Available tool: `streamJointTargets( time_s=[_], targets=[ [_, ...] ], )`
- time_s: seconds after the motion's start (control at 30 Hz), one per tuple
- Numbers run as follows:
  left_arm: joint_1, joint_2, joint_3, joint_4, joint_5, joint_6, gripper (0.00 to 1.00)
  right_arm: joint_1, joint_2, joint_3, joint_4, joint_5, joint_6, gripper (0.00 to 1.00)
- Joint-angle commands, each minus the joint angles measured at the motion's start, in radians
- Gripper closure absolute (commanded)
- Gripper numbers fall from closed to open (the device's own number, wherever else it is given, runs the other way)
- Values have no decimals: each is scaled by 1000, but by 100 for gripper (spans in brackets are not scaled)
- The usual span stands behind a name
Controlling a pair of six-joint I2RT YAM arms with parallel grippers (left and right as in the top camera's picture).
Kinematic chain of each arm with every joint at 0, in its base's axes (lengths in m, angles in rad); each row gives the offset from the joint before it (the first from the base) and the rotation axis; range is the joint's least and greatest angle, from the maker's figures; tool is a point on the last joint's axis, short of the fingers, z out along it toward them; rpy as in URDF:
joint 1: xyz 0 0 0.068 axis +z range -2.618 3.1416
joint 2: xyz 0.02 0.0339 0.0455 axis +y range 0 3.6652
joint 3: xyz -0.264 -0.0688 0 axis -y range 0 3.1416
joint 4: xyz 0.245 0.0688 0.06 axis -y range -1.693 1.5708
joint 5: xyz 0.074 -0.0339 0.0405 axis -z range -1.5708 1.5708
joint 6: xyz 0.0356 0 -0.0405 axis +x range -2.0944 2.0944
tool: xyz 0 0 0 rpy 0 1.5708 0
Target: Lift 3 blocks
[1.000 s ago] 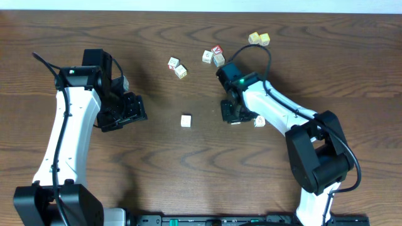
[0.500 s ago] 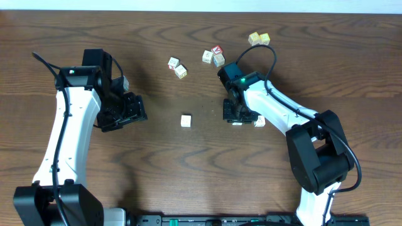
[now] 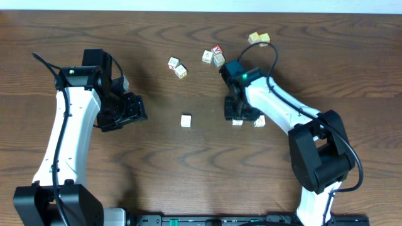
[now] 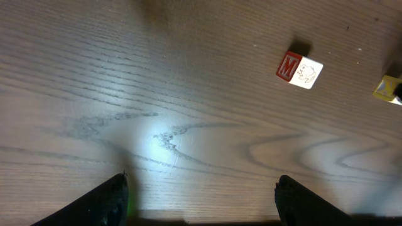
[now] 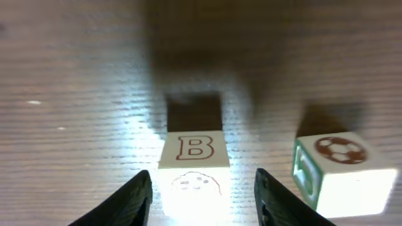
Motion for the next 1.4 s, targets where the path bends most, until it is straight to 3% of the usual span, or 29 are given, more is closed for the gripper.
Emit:
streamJointTargets(
  time_s=[0.0, 0.07, 0.17, 0.27, 0.43, 0.73, 0.9, 1.07, 1.17, 1.37],
  targets=[
    [-2, 3, 14, -6, -10, 10, 25, -48, -15, 122, -68, 14, -75, 45],
    [-2, 3, 14, -6, -10, 10, 25, -76, -21, 177, -118, 14, -102, 28],
    [-2, 3, 14, -6, -10, 10, 25, -126, -27, 240, -182, 14, -150, 9],
    [-2, 3, 14, -6, -10, 10, 25, -182, -28, 249, -237, 13, -220, 8],
    [-2, 3, 14, -6, -10, 10, 25, -232, -27, 166, -273, -45, -327, 16],
    [-2, 3, 14, -6, -10, 10, 25, -234, -27, -36, -113, -85, -435, 32],
    [-2, 3, 14, -6, -10, 10, 25, -233, -27, -86, -45, -167, -513, 33],
    [-2, 3, 14, -6, -10, 10, 25, -233, -27, -121, -2, -174, -523, 38],
    [-2, 3, 14, -6, -10, 10, 25, -233, -27, -126, 7, -173, -514, 47],
    [-2, 3, 14, -6, -10, 10, 25, -233, -27, -126, 17, -170, -487, 55]
  ],
)
